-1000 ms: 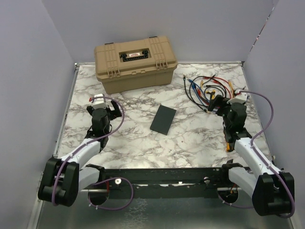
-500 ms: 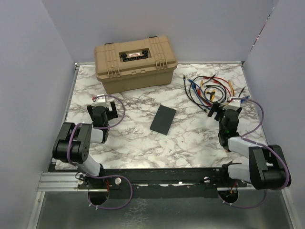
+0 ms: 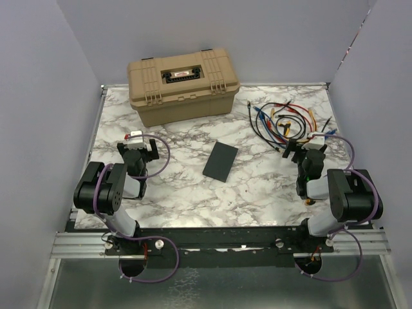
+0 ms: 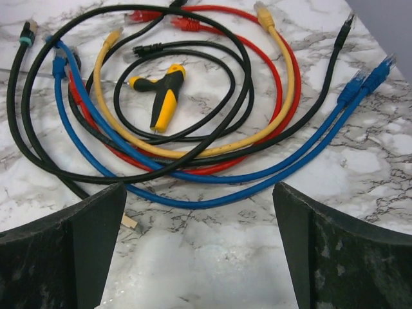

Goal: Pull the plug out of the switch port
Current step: Reset both arms

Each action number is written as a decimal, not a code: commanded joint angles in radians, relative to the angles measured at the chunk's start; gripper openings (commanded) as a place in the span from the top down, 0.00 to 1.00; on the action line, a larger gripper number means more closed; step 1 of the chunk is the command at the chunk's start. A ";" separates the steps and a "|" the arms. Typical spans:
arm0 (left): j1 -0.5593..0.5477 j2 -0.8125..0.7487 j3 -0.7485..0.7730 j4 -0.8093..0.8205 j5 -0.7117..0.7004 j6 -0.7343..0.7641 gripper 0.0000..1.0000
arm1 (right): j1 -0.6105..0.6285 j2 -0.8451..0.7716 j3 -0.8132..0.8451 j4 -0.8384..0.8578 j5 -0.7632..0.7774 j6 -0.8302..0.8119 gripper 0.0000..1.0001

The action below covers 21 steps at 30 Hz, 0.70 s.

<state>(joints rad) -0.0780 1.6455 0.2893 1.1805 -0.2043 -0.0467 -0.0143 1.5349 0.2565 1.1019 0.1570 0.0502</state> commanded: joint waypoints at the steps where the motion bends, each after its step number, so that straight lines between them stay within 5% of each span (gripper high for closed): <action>1: 0.000 0.002 -0.011 0.073 0.025 0.010 0.01 | -0.019 0.015 -0.006 0.139 -0.068 -0.011 0.00; 21: -0.001 0.012 -0.001 0.068 0.022 0.011 0.01 | -0.019 0.007 -0.008 0.127 -0.064 -0.012 0.00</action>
<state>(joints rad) -0.0780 1.6455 0.2893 1.2194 -0.2016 -0.0433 -0.0280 1.5398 0.2565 1.1885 0.1066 0.0502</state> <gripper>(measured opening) 0.988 0.998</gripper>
